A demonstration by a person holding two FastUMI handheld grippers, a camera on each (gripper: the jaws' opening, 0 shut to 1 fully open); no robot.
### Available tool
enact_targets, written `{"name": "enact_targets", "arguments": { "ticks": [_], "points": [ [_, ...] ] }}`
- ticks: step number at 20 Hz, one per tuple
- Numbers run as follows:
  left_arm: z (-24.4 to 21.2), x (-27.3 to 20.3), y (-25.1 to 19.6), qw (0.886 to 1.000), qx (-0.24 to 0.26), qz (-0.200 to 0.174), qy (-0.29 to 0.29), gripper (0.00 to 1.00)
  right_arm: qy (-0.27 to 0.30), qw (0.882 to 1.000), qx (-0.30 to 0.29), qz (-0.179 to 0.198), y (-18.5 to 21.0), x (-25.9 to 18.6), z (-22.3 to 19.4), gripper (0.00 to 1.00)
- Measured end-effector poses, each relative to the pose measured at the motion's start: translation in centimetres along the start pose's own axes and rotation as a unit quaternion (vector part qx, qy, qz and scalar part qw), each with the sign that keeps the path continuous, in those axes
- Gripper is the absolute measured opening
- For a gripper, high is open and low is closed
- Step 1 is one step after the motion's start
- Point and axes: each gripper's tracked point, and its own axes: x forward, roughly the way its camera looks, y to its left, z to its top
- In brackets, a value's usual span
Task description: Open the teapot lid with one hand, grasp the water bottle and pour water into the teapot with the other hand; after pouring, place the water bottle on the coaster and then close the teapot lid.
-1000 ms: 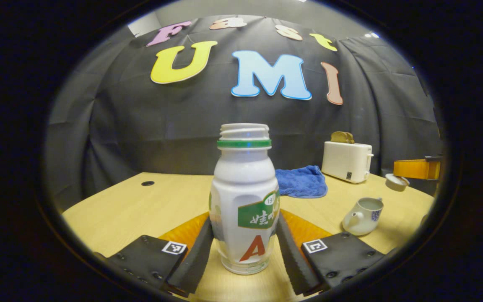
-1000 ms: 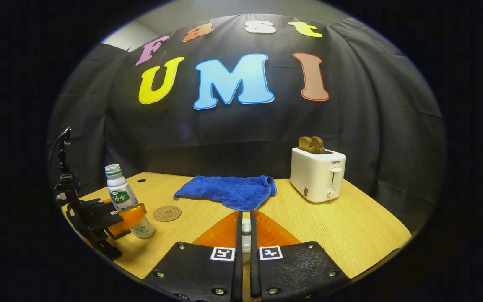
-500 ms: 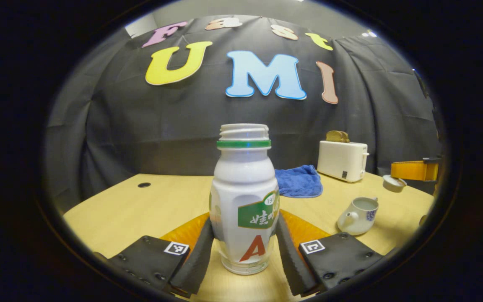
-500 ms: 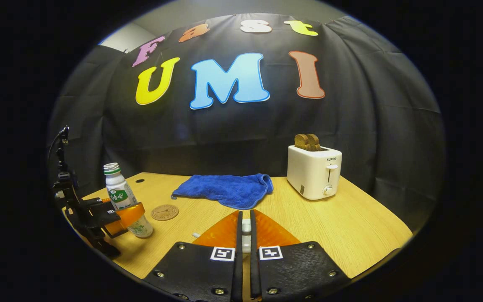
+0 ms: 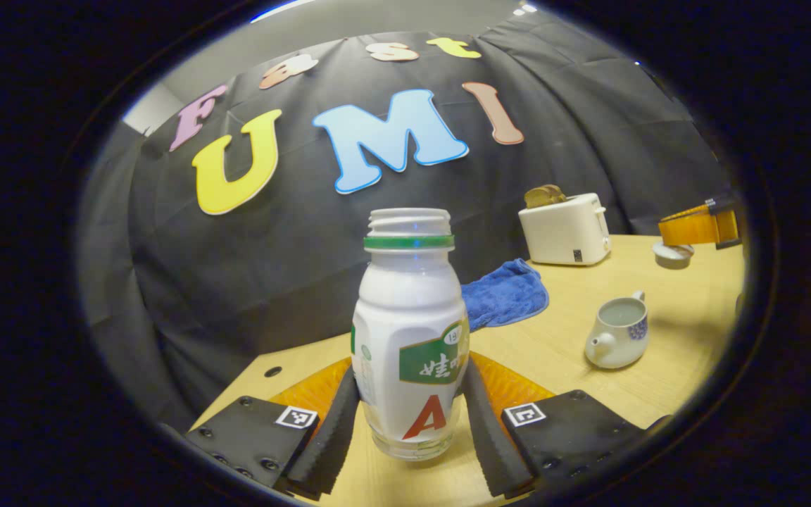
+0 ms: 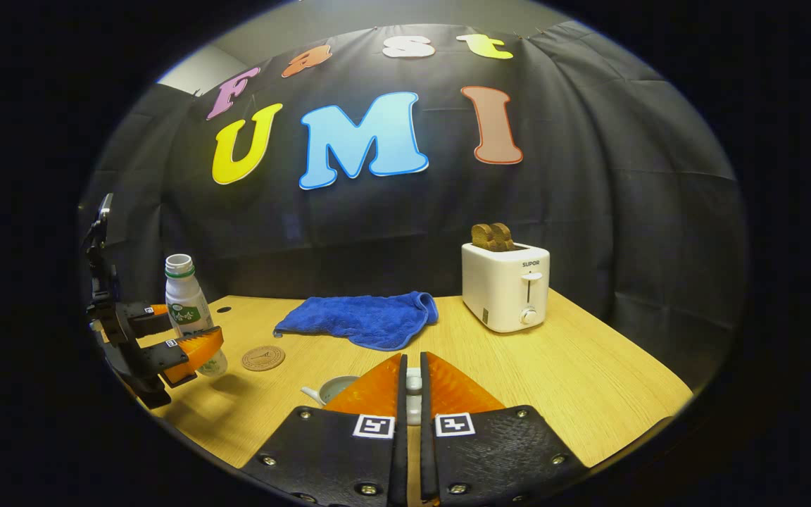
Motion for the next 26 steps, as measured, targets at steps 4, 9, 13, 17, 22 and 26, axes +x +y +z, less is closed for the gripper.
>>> {"name": "enact_targets", "arguments": {
  "ticks": [4,9,13,17,22,26],
  "points": [
    [0.7,0.3,-0.5,0.997,0.074,-0.001,0.009,0.87,-0.001,1.000,0.010,-0.008,-1.3,-0.4,-0.3,0.07],
    [1.5,0.9,-1.9,0.989,0.146,-0.007,0.020,0.87,0.001,1.000,0.023,-0.015,-2.6,-0.8,-0.8,0.07],
    [2.3,1.1,-3.1,0.980,0.198,-0.006,0.026,0.87,0.004,0.999,0.032,-0.021,-4.0,-0.9,-1.2,0.07],
    [3.2,1.5,-4.9,0.972,0.234,-0.017,0.026,0.84,0.005,0.999,0.038,-0.028,-5.2,-1.1,-1.6,0.07],
    [3.9,2.0,-6.5,0.960,0.277,-0.023,0.031,0.84,0.006,0.998,0.043,-0.034,-6.4,-1.1,-1.9,0.07],
    [3.5,2.5,-7.5,0.948,0.314,-0.028,0.044,0.76,0.006,0.998,0.048,-0.037,-7.0,-1.1,-2.1,0.07]
  ]
}}
